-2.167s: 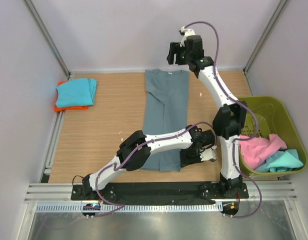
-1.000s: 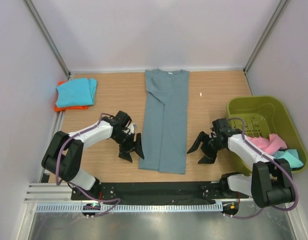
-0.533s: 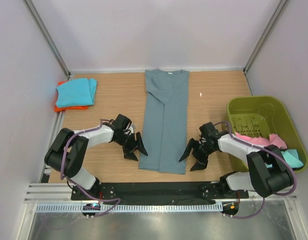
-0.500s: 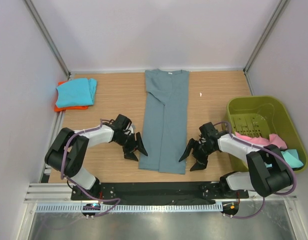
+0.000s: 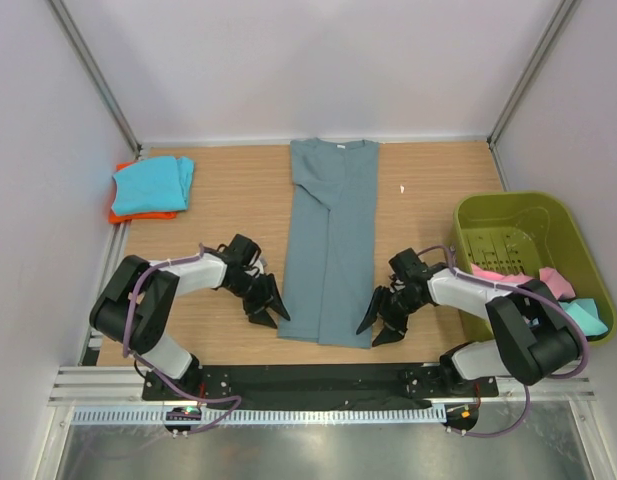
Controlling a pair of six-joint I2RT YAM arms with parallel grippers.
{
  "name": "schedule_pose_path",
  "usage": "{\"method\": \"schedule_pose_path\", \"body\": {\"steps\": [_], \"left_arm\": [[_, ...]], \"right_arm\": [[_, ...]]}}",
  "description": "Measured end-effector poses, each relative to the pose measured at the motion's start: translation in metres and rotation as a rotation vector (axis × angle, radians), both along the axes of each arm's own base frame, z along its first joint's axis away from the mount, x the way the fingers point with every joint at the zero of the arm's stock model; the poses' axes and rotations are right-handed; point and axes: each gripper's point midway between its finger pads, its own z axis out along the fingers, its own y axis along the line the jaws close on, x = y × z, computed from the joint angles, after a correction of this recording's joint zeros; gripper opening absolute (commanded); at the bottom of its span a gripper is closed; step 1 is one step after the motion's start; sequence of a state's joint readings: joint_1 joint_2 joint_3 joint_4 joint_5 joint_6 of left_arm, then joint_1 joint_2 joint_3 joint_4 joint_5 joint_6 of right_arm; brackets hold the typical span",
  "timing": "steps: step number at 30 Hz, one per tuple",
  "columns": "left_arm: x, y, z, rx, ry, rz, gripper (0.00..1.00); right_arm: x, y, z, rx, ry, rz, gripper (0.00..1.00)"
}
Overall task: Fold and stack the t-shirts
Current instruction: Fold the tshirt
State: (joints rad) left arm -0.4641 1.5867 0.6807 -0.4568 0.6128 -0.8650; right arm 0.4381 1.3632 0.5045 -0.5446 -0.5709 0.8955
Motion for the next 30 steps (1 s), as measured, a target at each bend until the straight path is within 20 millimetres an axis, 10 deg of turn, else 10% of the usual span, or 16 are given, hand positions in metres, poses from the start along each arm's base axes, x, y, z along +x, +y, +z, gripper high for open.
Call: {"method": "schedule_pose_path", "body": {"steps": [15,21,30], "left_arm": [[-0.010,0.000,-0.005,-0.005,0.063,0.009,0.28],[-0.016,0.002,-0.010,0.009,0.075,0.003,0.00],[-0.010,0.002,-0.008,0.018,0.020,-0.032,0.00]], "right_arm": [[-0.010,0.005,-0.005,0.001,0.015,0.043,0.41],[-0.010,0.002,-0.009,-0.015,-0.002,0.047,0.11],[0.016,-0.012,-0.006,-0.046,-0.101,-0.006,0.02]]}}
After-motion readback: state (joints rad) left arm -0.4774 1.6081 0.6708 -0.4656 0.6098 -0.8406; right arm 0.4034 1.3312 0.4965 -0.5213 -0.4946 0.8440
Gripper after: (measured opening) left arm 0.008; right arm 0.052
